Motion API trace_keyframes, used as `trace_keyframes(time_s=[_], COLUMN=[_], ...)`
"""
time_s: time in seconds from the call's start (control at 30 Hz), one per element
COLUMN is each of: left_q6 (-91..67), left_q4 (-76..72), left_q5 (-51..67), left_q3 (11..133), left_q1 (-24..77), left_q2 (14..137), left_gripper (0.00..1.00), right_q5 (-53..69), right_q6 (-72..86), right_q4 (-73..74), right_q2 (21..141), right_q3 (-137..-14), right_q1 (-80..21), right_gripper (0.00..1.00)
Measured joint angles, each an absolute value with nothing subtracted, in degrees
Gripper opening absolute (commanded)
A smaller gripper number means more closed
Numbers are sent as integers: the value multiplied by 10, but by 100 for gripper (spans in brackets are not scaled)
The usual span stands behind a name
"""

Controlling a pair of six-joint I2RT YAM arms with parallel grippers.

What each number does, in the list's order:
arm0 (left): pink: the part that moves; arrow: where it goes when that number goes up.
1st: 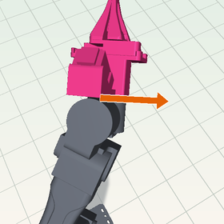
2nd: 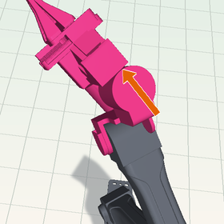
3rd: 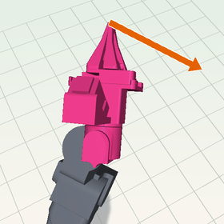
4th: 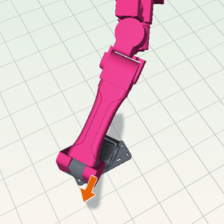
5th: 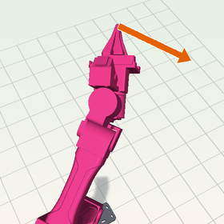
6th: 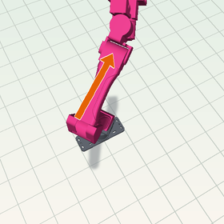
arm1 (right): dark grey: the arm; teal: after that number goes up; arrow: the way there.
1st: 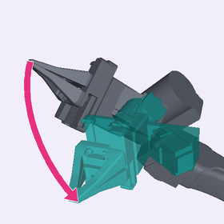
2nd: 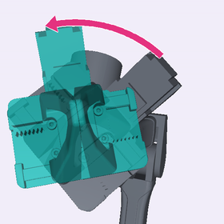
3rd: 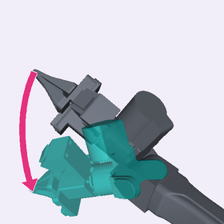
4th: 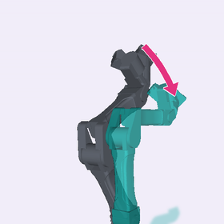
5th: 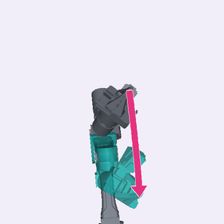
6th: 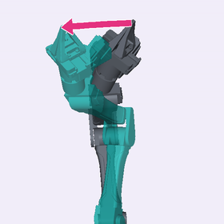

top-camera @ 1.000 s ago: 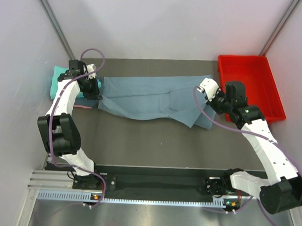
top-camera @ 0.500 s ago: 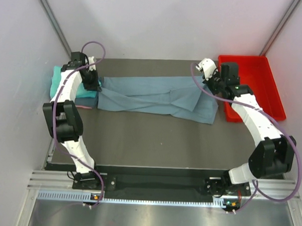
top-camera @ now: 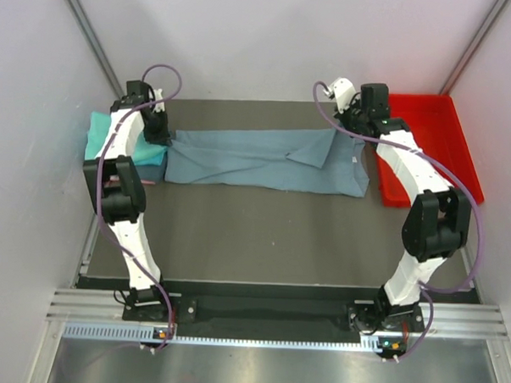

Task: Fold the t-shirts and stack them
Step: Fold the tshirt

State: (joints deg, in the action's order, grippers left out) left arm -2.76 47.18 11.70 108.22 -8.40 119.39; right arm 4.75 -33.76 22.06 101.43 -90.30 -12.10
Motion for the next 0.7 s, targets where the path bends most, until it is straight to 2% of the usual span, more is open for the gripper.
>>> trace_keyframes(time_s=[0.53, 0.57, 0.63, 0.67, 0.7], left_q6=[-13, -13, -13, -13, -15], left_q4=[467, 465, 465, 465, 465], left_q5=[73, 66, 56, 49, 40], left_q3=[1139, 1144, 1147, 1147, 1147], left_q1=[-61, -60, -56, -54, -52], left_q2=[1260, 1266, 1270, 1271, 1271], left_gripper=[0, 9, 23, 29, 32], right_q5=[33, 32, 28, 24, 21], right_q6=[-328, -328, -327, -323, -318], right_q4=[218, 217, 215, 210, 207], right_q2=[1112, 1116, 1123, 1127, 1129], right_q3=[-966, -969, -975, -977, -977], right_q1=[-121, -121, -121, -121, -121], right_gripper=[0, 0, 8, 24, 33])
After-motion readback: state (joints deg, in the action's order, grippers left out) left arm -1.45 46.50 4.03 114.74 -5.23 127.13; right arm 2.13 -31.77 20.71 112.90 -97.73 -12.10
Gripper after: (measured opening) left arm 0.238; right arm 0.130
